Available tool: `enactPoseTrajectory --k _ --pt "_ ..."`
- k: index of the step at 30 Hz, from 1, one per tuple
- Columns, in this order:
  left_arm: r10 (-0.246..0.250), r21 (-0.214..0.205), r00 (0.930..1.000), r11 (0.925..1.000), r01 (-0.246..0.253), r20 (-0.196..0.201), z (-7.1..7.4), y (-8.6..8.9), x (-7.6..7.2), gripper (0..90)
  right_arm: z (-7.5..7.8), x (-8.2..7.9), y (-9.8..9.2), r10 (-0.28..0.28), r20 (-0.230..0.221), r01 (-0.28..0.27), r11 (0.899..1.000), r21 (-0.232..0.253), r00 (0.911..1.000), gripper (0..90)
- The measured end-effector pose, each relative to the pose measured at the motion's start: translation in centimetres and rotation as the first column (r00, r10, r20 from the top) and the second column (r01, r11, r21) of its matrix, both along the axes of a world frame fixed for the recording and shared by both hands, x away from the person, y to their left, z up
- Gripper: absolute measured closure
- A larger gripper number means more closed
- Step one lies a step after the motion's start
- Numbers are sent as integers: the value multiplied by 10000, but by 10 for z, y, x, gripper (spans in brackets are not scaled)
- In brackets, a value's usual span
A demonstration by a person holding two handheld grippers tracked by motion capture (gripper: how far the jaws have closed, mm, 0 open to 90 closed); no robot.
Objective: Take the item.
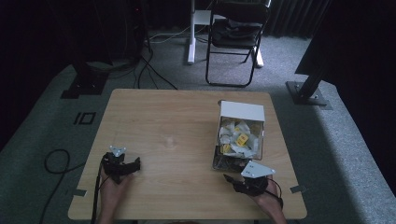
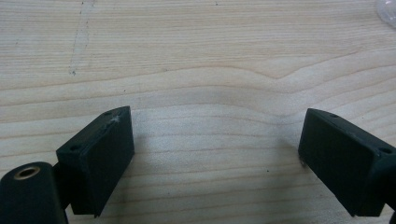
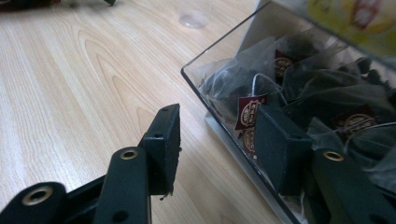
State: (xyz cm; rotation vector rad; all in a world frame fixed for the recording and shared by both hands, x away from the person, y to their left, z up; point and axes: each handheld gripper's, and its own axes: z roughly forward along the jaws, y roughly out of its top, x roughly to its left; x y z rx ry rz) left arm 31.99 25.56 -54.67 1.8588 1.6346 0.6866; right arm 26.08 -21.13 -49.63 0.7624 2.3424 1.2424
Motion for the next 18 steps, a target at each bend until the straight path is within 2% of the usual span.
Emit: enactPoseTrajectory --k 8,18 --pt "-1 -1 10000 10000 1 3 0 0 0 111 -1 1 -1 196 -242 -196 9998 7 9995 581" --pt "0 2 10000 10000 0 2 0 0 0 111 0 -3 -2 444 -278 -445 9990 -8 9986 623"
